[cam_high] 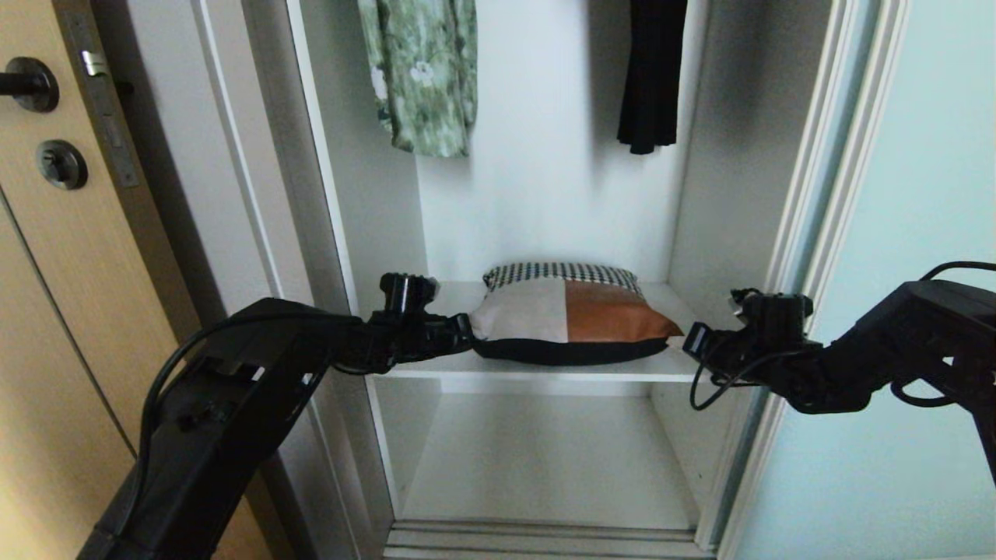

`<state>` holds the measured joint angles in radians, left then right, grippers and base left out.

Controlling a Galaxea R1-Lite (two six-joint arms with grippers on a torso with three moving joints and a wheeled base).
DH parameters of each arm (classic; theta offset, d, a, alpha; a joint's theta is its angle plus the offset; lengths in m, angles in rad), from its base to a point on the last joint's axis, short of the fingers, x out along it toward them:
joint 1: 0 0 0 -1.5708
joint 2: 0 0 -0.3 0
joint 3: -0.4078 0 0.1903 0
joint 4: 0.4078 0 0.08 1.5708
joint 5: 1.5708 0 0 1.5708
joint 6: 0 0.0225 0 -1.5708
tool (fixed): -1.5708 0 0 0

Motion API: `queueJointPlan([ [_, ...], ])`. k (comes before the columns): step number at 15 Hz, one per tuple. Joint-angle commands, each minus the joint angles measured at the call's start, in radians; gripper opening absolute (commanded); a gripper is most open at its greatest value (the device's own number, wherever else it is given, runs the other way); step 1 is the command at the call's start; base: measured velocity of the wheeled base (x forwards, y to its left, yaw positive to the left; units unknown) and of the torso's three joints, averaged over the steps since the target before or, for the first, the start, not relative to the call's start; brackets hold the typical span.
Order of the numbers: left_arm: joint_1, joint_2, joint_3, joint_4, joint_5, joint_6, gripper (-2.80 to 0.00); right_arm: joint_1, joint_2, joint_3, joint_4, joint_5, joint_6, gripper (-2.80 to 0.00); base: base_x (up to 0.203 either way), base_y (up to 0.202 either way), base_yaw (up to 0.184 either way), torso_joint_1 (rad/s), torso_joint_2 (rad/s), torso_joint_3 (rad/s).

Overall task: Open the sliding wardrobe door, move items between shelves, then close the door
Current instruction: Place the pillow on the lower shelf

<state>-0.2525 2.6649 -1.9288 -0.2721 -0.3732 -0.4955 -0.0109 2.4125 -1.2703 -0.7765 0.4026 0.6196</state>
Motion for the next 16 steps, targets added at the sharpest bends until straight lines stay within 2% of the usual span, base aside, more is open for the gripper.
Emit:
queueJointPlan([
  [1,-0.001,-0.055,0.019,0.018,-0.001,-0.006,-2.8,0.001,-0.029,0.071,-0.081,0.027,0.002,-2.8,0.0,0.0,0.0,0.0,0.0,0.0],
  [4,-0.001,-0.127,0.112,0.006,0.008,-0.004,-2.8,0.002,-0.093,0.13,-0.112,0.039,0.002,-2.8,0.0,0.0,0.0,0.0,0.0,0.0],
  [8,-0.025,-0.29,0.292,-0.043,0.07,0.005,-2.8,0.016,-0.216,0.224,-0.132,0.058,0.003,-2.8,0.0,0.0,0.0,0.0,0.0,0.0],
  [16,-0.056,-0.634,0.643,-0.121,0.091,-0.001,-2.8,0.078,-0.53,0.432,-0.067,0.06,0.033,-2.8,0.0,0.0,0.0,0.0,0.0,0.0],
])
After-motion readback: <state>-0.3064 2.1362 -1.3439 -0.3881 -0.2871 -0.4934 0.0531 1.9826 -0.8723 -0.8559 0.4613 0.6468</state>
